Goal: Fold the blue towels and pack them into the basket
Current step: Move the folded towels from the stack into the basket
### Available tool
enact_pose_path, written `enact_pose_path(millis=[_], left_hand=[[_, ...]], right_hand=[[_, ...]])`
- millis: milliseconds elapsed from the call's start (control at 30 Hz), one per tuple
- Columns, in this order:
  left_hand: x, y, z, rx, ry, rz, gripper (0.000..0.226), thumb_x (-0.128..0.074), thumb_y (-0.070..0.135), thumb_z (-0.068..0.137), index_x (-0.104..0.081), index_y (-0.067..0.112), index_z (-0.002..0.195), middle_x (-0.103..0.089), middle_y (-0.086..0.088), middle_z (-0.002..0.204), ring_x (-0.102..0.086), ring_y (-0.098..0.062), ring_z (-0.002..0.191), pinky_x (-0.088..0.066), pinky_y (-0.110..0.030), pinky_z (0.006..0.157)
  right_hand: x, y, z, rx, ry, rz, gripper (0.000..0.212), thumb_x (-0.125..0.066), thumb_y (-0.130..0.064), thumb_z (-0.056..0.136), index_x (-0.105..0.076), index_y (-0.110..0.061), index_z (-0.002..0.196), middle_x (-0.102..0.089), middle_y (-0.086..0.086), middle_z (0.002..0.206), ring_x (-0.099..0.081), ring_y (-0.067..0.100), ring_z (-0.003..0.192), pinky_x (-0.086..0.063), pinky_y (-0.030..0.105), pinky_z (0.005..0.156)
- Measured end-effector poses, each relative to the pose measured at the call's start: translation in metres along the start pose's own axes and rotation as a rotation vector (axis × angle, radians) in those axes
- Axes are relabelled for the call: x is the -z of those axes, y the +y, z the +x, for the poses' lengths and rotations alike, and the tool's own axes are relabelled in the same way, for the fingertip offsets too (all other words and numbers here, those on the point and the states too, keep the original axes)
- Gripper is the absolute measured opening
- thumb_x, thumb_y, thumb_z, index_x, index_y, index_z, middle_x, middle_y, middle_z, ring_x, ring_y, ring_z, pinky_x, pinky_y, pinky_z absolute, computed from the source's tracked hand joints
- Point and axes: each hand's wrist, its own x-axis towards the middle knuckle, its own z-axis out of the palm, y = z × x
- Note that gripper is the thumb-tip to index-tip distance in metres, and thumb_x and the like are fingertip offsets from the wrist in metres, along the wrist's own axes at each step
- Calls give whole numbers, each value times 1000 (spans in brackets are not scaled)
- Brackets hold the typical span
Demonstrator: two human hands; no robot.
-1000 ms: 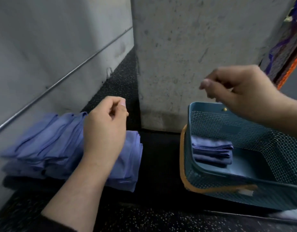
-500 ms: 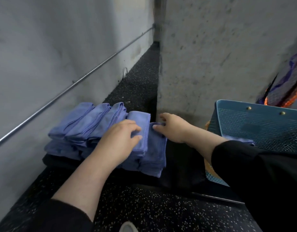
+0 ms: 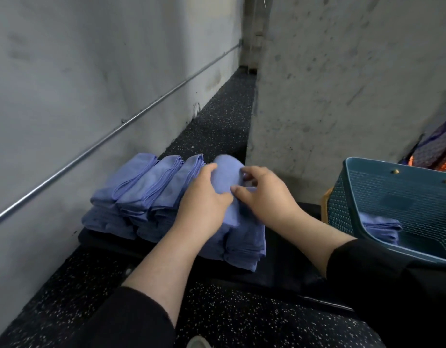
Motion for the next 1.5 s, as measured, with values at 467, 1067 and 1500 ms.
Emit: enact_pose_path(millis=[467, 1067, 1500], left_hand=[[-58, 108, -51, -332, -128, -840, 53, -64, 15, 89, -52, 27, 139, -69, 4, 128, -63, -10, 121, -50, -36, 102], [-155, 108, -21, -175, -370, 3, 36, -49, 48, 99, -65, 17, 90, -68, 5, 79, -60, -10, 73, -44, -37, 67], [-159, 112, -20, -219, -312, -4, 49, -49, 49, 96, -47, 4, 77, -43, 0, 59, -39, -15, 58, -33, -38, 58]], right_hand=[[183, 16, -58, -144, -82, 731, 24, -66, -11, 94, -67, -3, 116, -74, 15, 110, -71, 27, 99, -55, 46, 91], [176, 188, -32, -48, -903, -556, 28, -66, -39, 88, -65, -15, 102, -71, 3, 92, -66, 23, 84, -55, 41, 79], [149, 198, -28, 182, -803, -876, 36, -66, -47, 89, -70, -21, 114, -70, 3, 107, -64, 28, 97, -49, 33, 75]])
